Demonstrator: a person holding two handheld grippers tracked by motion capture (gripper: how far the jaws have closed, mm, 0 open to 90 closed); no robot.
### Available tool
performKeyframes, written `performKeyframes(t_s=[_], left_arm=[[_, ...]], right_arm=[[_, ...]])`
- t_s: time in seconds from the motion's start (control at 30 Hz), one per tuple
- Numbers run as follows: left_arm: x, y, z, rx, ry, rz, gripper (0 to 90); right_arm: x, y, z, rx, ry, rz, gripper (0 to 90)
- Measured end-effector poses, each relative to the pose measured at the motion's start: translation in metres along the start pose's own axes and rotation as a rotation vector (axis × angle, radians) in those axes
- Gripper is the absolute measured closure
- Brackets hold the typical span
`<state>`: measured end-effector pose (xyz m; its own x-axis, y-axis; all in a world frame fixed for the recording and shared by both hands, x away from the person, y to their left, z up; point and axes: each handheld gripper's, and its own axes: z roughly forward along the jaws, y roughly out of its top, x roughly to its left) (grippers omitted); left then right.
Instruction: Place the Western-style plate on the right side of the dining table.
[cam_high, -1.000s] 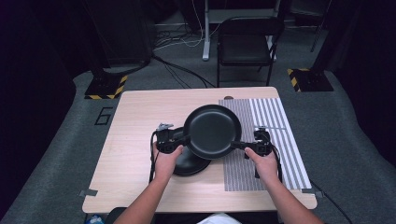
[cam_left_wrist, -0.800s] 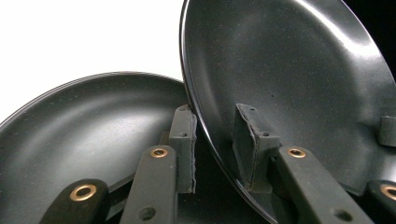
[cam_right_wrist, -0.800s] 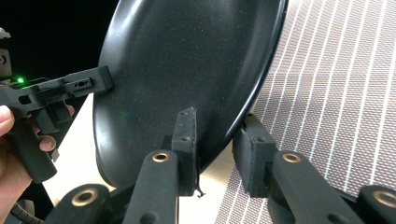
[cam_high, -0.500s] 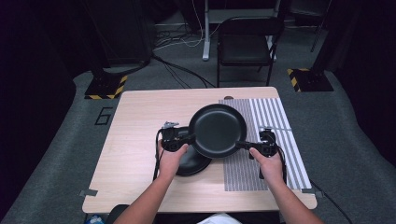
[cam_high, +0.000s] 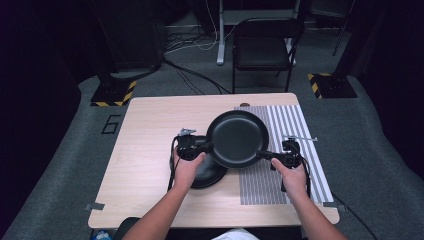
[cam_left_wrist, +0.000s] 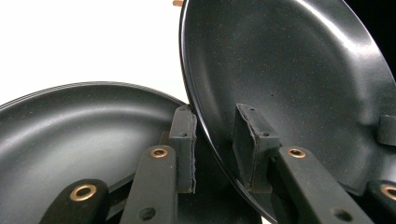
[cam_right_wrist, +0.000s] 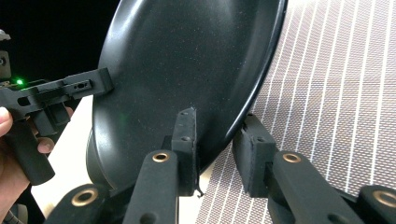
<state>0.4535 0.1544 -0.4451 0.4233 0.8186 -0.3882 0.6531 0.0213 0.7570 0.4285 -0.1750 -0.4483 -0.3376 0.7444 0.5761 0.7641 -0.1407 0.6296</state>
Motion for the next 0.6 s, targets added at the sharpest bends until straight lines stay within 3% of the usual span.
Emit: performKeyframes(t_s=[0.6], left_arm=[[-0.0037, 0.0014, 0.0077, 0.003, -0.023, 0.002, 69.5]], right_arm=[[-0.0052, -0.0002, -0.0061, -0.01, -0.011, 0.008, 70.9]])
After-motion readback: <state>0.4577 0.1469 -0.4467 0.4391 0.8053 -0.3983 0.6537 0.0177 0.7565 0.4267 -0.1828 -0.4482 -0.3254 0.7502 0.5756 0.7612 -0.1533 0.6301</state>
